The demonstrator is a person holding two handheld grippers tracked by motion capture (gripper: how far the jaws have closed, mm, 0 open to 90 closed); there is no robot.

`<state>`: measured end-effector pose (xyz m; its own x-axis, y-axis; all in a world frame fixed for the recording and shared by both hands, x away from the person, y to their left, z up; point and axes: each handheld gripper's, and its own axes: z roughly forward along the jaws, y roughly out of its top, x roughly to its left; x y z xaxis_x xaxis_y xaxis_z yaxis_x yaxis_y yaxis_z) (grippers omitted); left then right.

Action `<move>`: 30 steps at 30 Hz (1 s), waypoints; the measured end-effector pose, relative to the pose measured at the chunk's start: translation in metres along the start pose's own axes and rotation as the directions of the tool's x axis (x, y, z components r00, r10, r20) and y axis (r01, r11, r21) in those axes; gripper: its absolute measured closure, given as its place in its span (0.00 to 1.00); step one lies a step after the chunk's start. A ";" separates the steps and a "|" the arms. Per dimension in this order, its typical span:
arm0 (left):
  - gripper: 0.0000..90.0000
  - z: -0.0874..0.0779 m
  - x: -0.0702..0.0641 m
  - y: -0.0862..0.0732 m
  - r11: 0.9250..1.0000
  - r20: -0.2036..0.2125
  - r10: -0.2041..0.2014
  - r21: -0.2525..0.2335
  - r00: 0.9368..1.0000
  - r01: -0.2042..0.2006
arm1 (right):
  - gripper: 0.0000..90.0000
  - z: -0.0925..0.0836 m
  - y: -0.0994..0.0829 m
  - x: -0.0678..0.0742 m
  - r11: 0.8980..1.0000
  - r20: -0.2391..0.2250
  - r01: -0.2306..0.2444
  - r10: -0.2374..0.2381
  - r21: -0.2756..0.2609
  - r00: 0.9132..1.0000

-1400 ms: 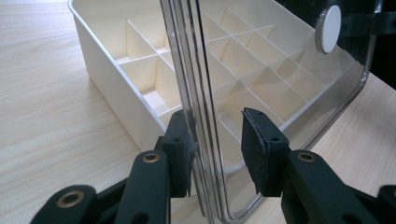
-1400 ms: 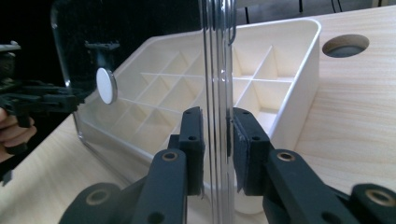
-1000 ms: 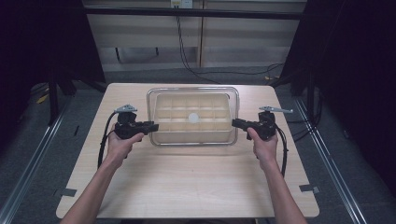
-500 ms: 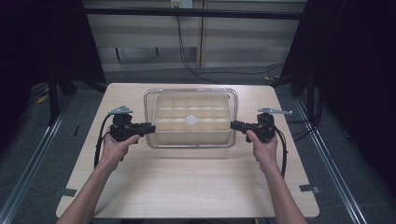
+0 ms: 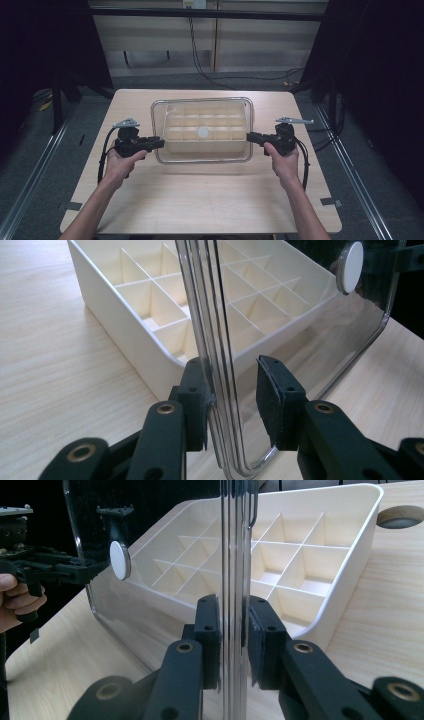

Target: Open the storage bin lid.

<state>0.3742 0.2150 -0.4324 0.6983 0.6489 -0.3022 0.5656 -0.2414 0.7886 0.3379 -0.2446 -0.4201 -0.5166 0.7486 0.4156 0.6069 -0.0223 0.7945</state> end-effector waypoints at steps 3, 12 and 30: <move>0.73 -0.001 -0.002 -0.002 1.000 -0.001 0.003 0.005 1.000 -0.003 | 0.86 -0.002 -0.002 0.002 1.000 -0.002 0.000 0.000 -0.001 1.000; 0.74 -0.005 -0.008 -0.006 1.000 0.013 0.005 0.011 1.000 -0.005 | 0.86 -0.006 -0.010 0.003 1.000 -0.002 -0.010 0.010 0.005 1.000; 0.74 -0.018 -0.020 -0.013 0.999 0.020 0.024 0.023 1.000 -0.024 | 0.86 -0.019 -0.019 0.015 1.000 -0.020 -0.022 0.022 0.008 1.000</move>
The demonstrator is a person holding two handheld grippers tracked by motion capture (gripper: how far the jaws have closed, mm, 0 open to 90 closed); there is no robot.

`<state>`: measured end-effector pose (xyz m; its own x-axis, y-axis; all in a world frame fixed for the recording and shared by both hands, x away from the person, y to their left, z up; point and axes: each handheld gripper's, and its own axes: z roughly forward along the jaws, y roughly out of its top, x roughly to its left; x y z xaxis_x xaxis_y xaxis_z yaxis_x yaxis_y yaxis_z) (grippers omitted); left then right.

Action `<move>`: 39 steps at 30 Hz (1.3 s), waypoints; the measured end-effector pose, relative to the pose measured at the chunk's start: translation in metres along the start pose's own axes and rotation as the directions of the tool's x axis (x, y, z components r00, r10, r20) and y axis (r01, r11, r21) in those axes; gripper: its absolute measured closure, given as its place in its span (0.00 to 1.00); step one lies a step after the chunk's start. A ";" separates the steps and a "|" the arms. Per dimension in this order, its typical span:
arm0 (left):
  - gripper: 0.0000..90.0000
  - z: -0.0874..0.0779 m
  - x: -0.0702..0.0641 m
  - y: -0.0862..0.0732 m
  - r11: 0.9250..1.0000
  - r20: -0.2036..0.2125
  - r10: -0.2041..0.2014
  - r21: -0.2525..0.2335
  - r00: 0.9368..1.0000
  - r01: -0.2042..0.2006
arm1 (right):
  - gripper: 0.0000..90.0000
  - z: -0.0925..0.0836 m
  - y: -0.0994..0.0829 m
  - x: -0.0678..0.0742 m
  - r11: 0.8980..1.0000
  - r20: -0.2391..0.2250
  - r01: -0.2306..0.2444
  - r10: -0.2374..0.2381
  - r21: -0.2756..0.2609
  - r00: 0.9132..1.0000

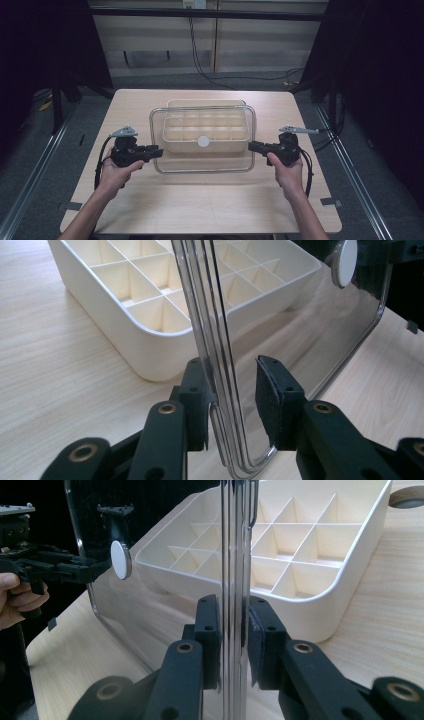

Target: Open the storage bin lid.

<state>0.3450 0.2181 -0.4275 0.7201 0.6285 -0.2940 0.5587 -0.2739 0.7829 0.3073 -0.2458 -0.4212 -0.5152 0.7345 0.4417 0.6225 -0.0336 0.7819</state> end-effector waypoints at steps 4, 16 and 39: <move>0.74 -0.001 -0.002 -0.003 1.000 0.002 -0.004 -0.001 1.000 0.004 | 0.86 -0.002 -0.003 0.001 1.000 -0.006 0.000 0.000 0.007 1.000; 0.74 -0.008 -0.008 -0.015 1.000 0.007 -0.004 0.012 1.000 0.004 | 0.86 -0.006 -0.012 0.009 1.000 -0.018 -0.004 0.004 0.022 1.000; 0.74 -0.015 -0.021 -0.031 0.998 0.027 -0.022 0.055 0.999 0.021 | 0.87 -0.016 -0.032 0.018 0.999 -0.033 -0.018 0.020 0.039 0.999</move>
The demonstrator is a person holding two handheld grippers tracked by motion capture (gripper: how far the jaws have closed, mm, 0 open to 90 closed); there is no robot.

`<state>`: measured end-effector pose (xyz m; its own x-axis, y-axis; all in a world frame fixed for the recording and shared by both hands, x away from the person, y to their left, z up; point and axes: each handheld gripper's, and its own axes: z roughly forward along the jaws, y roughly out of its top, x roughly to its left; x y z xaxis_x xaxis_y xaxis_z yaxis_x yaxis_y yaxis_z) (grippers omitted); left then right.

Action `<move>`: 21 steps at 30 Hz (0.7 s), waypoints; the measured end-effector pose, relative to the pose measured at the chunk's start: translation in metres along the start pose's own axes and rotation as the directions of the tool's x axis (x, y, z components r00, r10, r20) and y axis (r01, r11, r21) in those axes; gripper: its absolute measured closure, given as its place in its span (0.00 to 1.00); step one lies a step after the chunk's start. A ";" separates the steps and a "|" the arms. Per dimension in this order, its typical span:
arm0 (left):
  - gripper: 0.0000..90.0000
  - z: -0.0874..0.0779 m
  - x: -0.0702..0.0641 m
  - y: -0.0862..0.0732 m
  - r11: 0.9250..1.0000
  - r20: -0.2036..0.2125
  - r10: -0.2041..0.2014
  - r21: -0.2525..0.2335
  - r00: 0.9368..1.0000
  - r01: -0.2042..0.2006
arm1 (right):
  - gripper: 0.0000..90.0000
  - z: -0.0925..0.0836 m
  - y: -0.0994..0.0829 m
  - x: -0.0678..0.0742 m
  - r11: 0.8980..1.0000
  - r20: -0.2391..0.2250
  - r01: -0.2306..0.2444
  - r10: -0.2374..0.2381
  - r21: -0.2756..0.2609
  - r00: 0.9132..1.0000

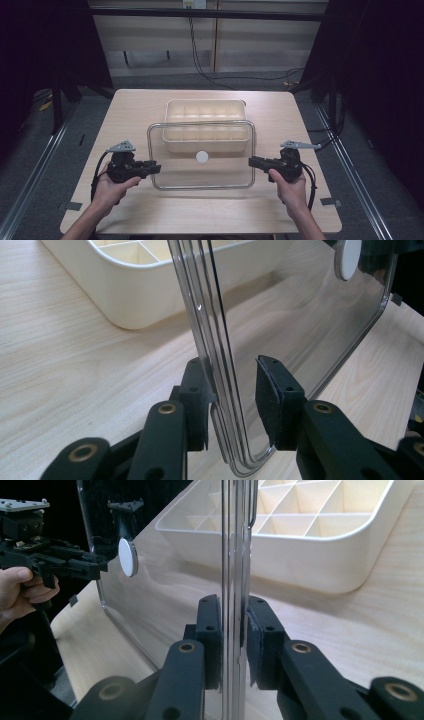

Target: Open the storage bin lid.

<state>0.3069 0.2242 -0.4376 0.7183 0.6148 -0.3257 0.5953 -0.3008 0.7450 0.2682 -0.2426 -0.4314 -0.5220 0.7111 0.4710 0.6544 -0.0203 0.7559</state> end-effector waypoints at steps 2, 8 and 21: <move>0.74 -0.002 -0.002 -0.001 1.000 0.001 0.012 0.001 1.000 -0.012 | 0.87 -0.001 -0.003 0.000 1.000 -0.004 -0.002 0.002 0.003 1.000; 0.75 -0.002 -0.006 -0.007 1.000 0.000 0.001 -0.015 1.000 -0.001 | 0.87 -0.004 -0.008 0.003 1.000 0.001 -0.005 0.005 0.014 1.000; 0.74 -0.009 -0.012 -0.021 1.000 0.006 -0.012 0.009 1.000 0.012 | 0.87 -0.006 -0.019 0.012 1.000 -0.003 -0.014 0.014 0.024 1.000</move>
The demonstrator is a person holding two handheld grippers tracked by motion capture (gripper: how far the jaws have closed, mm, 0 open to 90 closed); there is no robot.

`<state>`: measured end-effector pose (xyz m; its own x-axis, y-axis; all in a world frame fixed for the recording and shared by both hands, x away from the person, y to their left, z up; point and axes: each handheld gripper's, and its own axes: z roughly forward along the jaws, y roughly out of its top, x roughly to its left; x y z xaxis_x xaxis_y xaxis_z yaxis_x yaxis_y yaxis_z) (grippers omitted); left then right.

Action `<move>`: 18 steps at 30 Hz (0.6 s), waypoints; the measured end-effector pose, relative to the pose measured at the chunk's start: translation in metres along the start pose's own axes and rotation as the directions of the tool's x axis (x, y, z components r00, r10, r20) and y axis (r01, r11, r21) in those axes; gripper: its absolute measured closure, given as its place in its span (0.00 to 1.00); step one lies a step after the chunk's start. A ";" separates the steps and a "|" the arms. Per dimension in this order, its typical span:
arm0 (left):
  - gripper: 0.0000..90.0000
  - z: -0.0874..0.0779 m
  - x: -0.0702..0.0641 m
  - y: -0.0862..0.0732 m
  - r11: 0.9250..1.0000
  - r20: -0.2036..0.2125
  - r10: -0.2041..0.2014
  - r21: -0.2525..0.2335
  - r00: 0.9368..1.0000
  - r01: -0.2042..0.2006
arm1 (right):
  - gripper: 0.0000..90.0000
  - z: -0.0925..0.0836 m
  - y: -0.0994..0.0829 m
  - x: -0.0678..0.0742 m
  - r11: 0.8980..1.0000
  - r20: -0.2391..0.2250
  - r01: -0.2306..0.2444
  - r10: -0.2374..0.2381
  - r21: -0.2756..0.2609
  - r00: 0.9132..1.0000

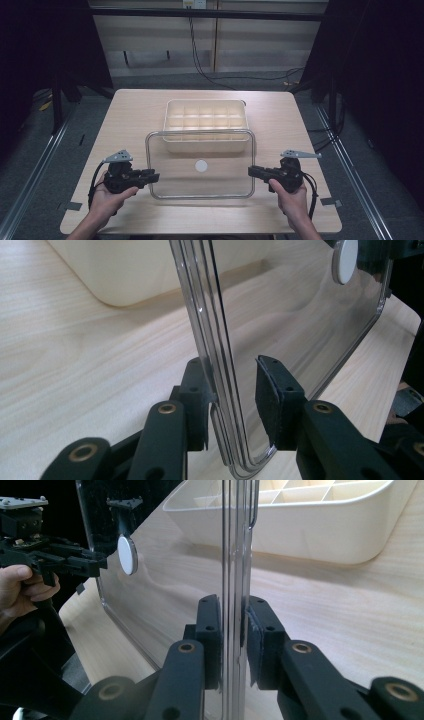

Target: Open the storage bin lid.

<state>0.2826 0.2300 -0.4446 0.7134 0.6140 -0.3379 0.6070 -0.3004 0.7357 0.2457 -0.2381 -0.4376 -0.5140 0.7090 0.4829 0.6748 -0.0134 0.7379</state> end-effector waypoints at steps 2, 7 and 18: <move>0.74 -0.002 -0.001 -0.003 1.000 -0.002 -0.004 0.005 1.000 0.004 | 0.87 0.000 -0.003 0.002 1.000 -0.005 -0.002 0.002 0.006 1.000; 0.73 -0.007 -0.006 -0.010 1.000 -0.014 0.009 0.003 1.000 -0.009 | 0.87 -0.001 -0.012 0.009 1.000 -0.008 -0.009 0.010 0.019 1.000; 0.73 -0.008 -0.012 -0.023 1.000 -0.001 -0.003 0.031 1.000 0.003 | 0.87 -0.008 -0.029 0.021 1.000 0.014 0.000 0.000 0.013 1.000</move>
<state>0.2579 0.2350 -0.4528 0.7113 0.6155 -0.3394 0.6196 -0.3212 0.7162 0.2110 -0.2287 -0.4445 -0.5067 0.7188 0.4760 0.6816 -0.0041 0.7317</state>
